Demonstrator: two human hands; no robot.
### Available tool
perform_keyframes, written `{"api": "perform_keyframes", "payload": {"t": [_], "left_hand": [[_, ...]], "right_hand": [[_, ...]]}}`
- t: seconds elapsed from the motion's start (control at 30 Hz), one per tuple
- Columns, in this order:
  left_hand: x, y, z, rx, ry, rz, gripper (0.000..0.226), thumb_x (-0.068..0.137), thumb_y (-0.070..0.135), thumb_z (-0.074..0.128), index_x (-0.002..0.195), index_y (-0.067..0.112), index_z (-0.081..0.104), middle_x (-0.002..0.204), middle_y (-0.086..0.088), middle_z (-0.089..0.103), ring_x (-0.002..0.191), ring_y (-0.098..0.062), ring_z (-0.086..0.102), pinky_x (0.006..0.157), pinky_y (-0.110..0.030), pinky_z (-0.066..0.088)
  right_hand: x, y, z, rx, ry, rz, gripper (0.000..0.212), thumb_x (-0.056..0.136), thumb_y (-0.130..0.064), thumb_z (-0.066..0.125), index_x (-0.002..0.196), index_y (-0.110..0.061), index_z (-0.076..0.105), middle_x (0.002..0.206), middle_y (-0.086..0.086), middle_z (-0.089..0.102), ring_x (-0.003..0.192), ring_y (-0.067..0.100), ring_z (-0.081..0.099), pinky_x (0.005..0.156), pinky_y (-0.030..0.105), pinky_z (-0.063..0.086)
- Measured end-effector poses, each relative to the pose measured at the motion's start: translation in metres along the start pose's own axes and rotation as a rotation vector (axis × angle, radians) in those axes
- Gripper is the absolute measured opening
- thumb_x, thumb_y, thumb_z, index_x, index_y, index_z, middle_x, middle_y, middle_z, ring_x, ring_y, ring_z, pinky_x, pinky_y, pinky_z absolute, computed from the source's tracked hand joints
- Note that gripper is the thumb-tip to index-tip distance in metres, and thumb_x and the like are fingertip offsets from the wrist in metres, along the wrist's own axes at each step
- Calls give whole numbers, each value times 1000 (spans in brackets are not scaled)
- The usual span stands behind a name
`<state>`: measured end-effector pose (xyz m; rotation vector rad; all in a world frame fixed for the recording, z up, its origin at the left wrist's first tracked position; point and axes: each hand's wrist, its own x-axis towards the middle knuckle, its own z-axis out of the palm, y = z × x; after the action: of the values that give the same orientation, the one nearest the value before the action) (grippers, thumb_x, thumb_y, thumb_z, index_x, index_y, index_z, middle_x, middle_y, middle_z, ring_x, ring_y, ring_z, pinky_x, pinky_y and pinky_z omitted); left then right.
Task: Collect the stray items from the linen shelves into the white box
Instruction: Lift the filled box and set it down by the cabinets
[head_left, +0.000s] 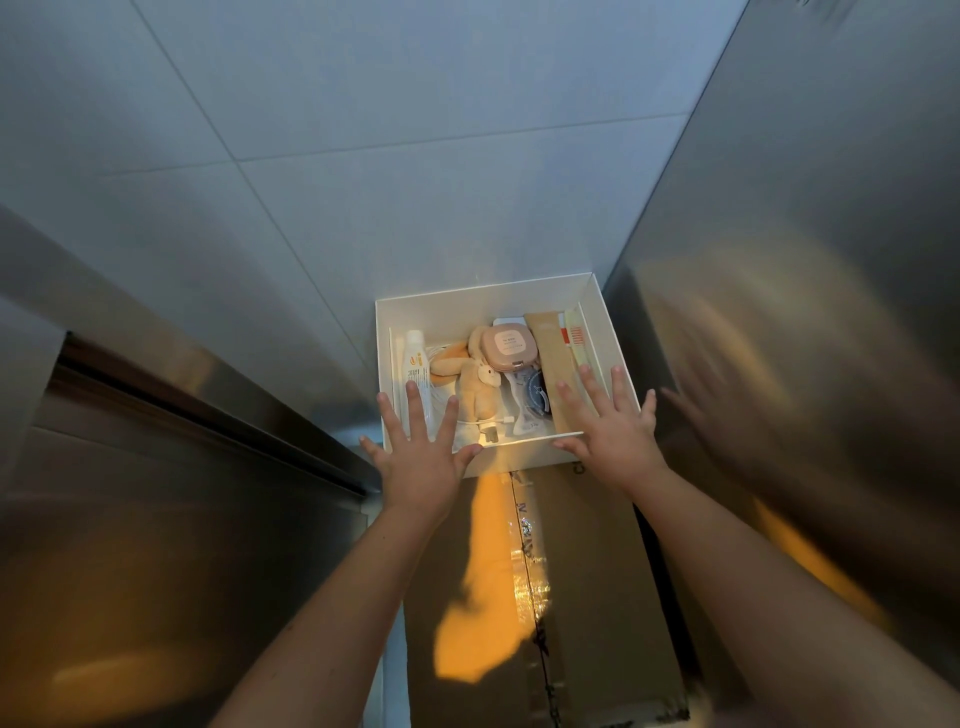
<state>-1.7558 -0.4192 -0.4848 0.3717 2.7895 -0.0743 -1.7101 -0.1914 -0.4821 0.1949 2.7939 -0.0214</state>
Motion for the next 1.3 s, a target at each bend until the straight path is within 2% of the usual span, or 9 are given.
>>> {"api": "perform_keyframes", "payload": {"t": [0.3,0.73,0.87,1.07,1.3], "left_hand": [[0,-1,1,-7,-1,9,68,86,65,9,144,37,-14,152,-9,-27,134,-42,-27,103,-70,8],[12,1,-3,0,1,9,68,82,66,2,142,39,-18,152,-9,-28,134,-43,-27,102,-71,7],[12,1,-5,12,-2,12,67,87,66,9,139,39,-23,150,-10,-30,134,-42,-28,101,-72,6],[4,4,-14,37,34,13,68,90,63,12,142,34,-21,151,-15,-27,135,-42,-24,106,-64,-1],[-17,3,-36,-4,46,81,62,96,53,15,146,27,-13,154,-10,-19,140,-33,-18,110,-57,-1]], "right_hand": [[1,-1,2,0,9,-1,76,86,-66,24,144,-37,-14,156,-1,-15,140,31,-20,106,65,-4],[14,4,-1,-9,13,2,75,87,-66,25,144,-37,-15,156,-1,-15,139,31,-21,104,66,-9],[12,2,-5,-37,2,-7,76,88,-65,26,145,-35,-13,156,0,-16,139,33,-22,101,66,-13],[2,-5,-10,-65,6,14,73,91,-61,25,146,-29,-11,155,4,-16,140,31,-20,104,62,-12],[-18,-15,-25,13,26,26,65,94,-57,19,147,-28,-6,156,3,-13,141,27,-16,107,59,-8]]}}
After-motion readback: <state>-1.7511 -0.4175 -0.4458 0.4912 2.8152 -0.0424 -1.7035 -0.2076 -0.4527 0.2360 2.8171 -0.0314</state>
